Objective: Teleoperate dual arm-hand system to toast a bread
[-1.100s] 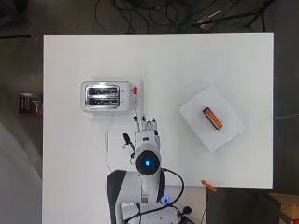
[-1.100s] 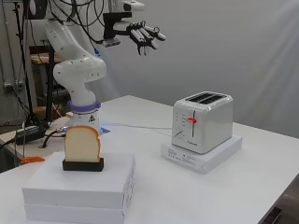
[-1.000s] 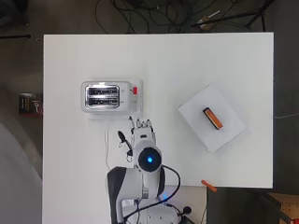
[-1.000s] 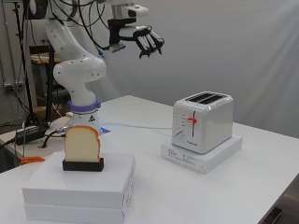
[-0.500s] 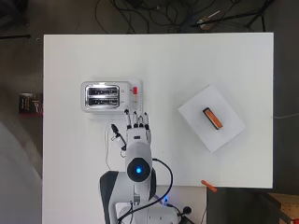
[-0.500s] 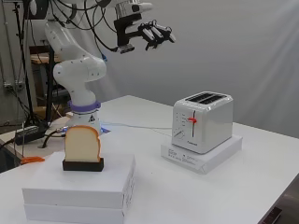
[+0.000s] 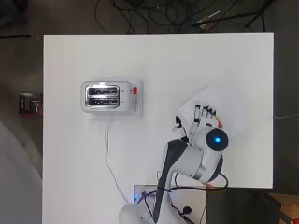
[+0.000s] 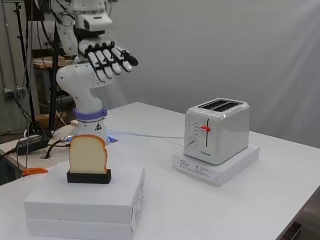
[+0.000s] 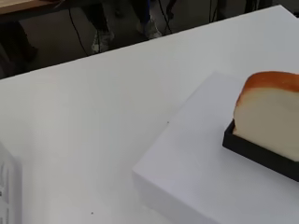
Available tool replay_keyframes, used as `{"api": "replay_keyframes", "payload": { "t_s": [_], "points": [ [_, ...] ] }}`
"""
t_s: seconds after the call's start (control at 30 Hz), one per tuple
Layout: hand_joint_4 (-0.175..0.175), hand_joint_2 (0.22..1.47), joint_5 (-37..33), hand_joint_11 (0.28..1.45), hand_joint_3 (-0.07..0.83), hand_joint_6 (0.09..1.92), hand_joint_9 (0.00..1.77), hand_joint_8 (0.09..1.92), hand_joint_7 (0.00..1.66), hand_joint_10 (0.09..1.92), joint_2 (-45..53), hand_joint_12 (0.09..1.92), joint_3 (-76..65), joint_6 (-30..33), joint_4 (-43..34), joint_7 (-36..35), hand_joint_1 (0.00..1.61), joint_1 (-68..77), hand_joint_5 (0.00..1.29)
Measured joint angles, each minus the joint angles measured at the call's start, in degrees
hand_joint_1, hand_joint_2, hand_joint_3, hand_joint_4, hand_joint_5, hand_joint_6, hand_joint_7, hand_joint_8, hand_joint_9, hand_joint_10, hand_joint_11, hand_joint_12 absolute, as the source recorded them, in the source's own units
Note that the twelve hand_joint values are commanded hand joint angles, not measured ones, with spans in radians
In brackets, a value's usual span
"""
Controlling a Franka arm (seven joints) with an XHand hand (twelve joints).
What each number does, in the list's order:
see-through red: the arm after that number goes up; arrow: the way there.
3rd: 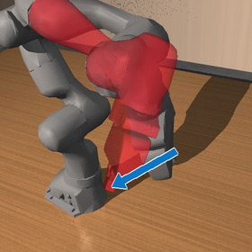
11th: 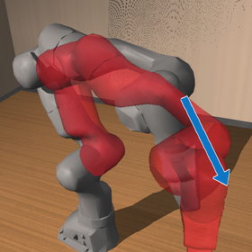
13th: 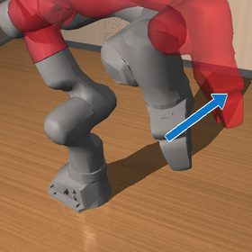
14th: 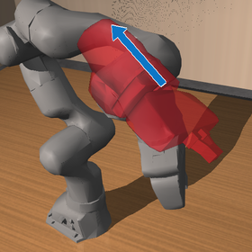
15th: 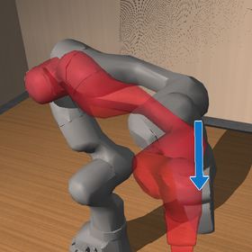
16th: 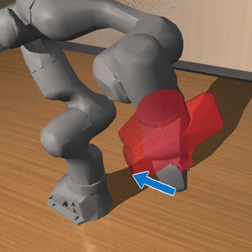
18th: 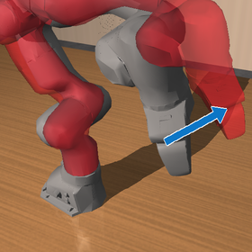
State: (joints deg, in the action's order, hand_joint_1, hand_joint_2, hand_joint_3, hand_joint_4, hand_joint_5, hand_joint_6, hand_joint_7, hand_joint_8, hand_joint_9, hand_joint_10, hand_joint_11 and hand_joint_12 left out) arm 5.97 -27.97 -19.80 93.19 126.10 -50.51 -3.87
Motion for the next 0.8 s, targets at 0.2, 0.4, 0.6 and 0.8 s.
{"api": "replay_keyframes", "payload": {
  "t_s": [0.2,0.4,0.6,0.8],
  "points": [
    [-0.014,1.07,0.5,0.46,0.008,0.09,0.39,0.09,0.29,0.09,14.3,0.09,-12.5,-0.4,-6.8,-5.5,0.13,0.6,0.28],
    [-0.037,1.03,8.1,0.45,-0.010,0.09,0.38,0.09,0.28,0.09,7.4,0.09,-37.3,-2.5,-11.5,-3.9,0.29,23.2,0.25],
    [-0.029,0.98,16.3,0.43,-0.018,0.09,0.36,0.09,0.28,0.09,-2.3,0.09,-62.3,-5.2,-15.8,-2.9,0.40,61.2,0.24],
    [-0.042,0.95,20.0,0.42,-0.020,0.09,0.37,0.09,0.30,0.09,-6.1,0.09,-74.9,-6.2,-17.5,-3.1,0.45,77.3,0.23]
  ]
}}
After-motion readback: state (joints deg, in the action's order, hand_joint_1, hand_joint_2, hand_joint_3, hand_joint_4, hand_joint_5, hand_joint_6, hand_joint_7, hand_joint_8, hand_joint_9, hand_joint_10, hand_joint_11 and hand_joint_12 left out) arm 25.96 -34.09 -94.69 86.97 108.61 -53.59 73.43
